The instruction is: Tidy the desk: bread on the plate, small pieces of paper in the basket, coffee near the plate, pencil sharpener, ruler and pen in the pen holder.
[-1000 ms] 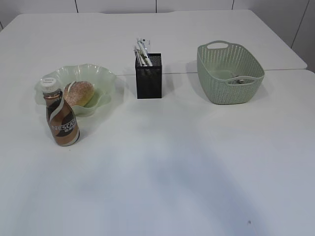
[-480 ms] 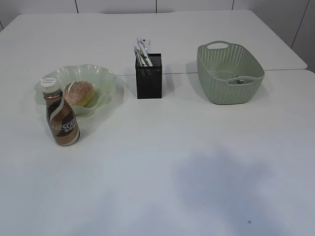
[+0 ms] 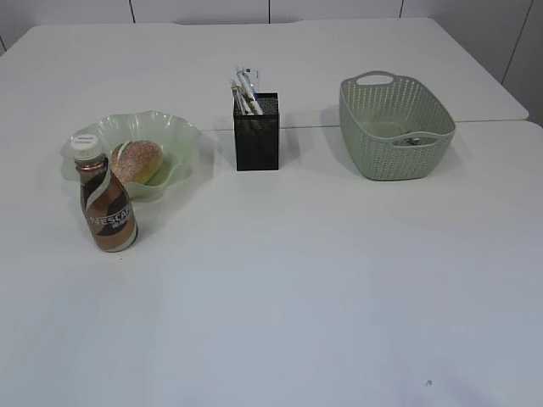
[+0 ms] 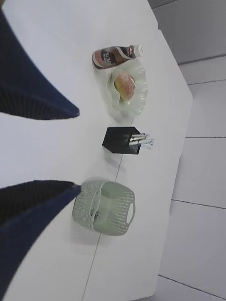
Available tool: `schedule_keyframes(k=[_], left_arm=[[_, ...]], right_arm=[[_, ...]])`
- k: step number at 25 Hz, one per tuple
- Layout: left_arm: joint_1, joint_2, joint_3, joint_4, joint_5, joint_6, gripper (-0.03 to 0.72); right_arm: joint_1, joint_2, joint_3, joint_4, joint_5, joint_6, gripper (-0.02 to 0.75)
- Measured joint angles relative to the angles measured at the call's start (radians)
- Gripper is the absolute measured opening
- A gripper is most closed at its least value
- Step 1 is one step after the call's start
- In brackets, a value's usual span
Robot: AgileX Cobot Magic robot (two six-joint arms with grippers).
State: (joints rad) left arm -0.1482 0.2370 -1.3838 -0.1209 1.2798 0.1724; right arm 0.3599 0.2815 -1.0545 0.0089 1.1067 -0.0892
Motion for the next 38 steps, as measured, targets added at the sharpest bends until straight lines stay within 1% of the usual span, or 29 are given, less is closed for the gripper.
schedule_keyframes(k=[2, 5, 7, 10, 11, 13, 15, 16, 21, 24, 25, 28, 29, 31, 35, 38], left_arm=[[0.0, -0.039, 0.04, -0.035, 0.0, 0.0, 0.54], [0.0, -0.102, 0.135, -0.083, 0.002, 0.0, 0.54], [0.011, -0.152, 0.211, -0.089, 0.002, 0.0, 0.54], [0.051, -0.234, 0.327, -0.09, 0.004, 0.0, 0.54], [0.07, -0.234, 0.364, -0.095, 0.004, 0.0, 0.54], [0.107, -0.234, 0.431, -0.1, 0.005, 0.02, 0.54], [0.132, -0.234, 0.482, -0.122, 0.001, 0.043, 0.54], [0.14, -0.234, 0.507, -0.13, -0.007, 0.051, 0.54], [0.142, -0.234, 0.644, -0.136, -0.045, 0.075, 0.539], [0.142, -0.234, 0.724, -0.136, -0.071, 0.086, 0.539], [0.142, -0.234, 0.748, -0.136, -0.08, 0.091, 0.539], [0.142, -0.234, 0.804, -0.136, -0.109, 0.099, 0.539], [0.142, -0.234, 0.818, -0.137, -0.116, 0.104, 0.538], [0.142, -0.234, 0.846, -0.137, -0.129, 0.109, 0.538], [0.142, -0.234, 0.866, -0.137, -0.14, 0.113, 0.538], [0.142, -0.234, 0.867, -0.137, -0.143, 0.113, 0.538]], right_arm=[[0.0, -0.057, 0.034, 0.026, 0.013, -0.003, 0.349], [0.0, -0.141, 0.076, 0.047, 0.042, -0.006, 0.349], [0.0, -0.179, 0.093, 0.047, 0.058, -0.006, 0.349], [0.0, -0.23, 0.12, 0.049, 0.085, -0.007, 0.349], [0.0, -0.281, 0.171, 0.051, 0.118, -0.01, 0.349], [0.0, -0.303, 0.211, 0.056, 0.128, -0.01, 0.349], [0.0, -0.303, 0.211, 0.056, 0.128, -0.01, 0.349], [0.0, -0.305, 0.273, 0.056, 0.144, -0.015, 0.349], [0.0, -0.305, 0.34, 0.046, 0.15, -0.049, 0.349], [0.0, -0.305, 0.361, 0.036, 0.131, -0.054, 0.349], [0.0, -0.305, 0.404, 0.034, 0.099, -0.054, 0.335], [0.0, -0.305, 0.428, 0.034, 0.087, -0.054, 0.326], [0.0, -0.305, 0.478, 0.038, 0.065, -0.054, 0.312], [0.0, -0.305, 0.507, 0.04, 0.056, -0.054, 0.307], [0.0, -0.305, 0.552, 0.04, 0.052, -0.054, 0.302], [0.0, -0.305, 0.557, 0.04, 0.052, -0.054, 0.302]])
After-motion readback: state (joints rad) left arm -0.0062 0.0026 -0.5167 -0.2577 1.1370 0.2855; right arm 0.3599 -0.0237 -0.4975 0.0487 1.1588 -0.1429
